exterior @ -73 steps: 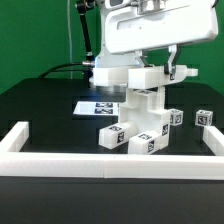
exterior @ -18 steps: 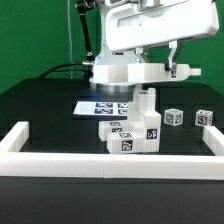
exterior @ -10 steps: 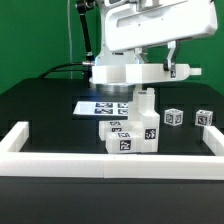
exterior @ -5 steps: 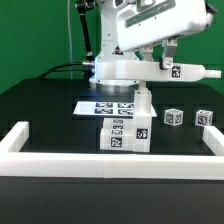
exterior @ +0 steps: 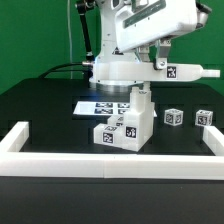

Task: Assemble chair

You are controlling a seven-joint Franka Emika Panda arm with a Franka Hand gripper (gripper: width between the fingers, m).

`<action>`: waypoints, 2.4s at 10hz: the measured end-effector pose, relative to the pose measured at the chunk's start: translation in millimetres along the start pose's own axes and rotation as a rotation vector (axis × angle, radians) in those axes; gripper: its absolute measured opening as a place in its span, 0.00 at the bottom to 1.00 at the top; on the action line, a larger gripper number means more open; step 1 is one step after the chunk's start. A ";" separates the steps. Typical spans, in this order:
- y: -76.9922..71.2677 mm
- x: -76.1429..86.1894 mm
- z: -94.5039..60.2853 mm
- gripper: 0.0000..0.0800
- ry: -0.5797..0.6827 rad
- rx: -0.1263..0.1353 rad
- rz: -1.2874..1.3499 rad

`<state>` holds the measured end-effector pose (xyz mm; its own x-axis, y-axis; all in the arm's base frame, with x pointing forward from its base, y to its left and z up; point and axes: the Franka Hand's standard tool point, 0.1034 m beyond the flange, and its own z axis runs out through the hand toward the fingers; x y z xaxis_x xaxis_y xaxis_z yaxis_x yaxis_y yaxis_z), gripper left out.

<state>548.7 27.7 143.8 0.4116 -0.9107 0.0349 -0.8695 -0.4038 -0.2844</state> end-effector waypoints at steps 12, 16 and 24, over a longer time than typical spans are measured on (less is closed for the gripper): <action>-1.9 6.7 -12.8 0.37 -0.044 0.043 0.384; -0.7 7.9 -12.4 0.37 -0.056 0.048 0.552; 3.5 -2.5 -3.8 0.37 -0.059 0.016 0.518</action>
Offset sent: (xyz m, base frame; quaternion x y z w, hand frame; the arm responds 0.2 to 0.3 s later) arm 0.0003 0.0000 0.0217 0.0037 -0.0131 0.0045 0.9999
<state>543.5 28.2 146.3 -0.0566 -0.9841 -0.1684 -0.9591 0.1004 -0.2648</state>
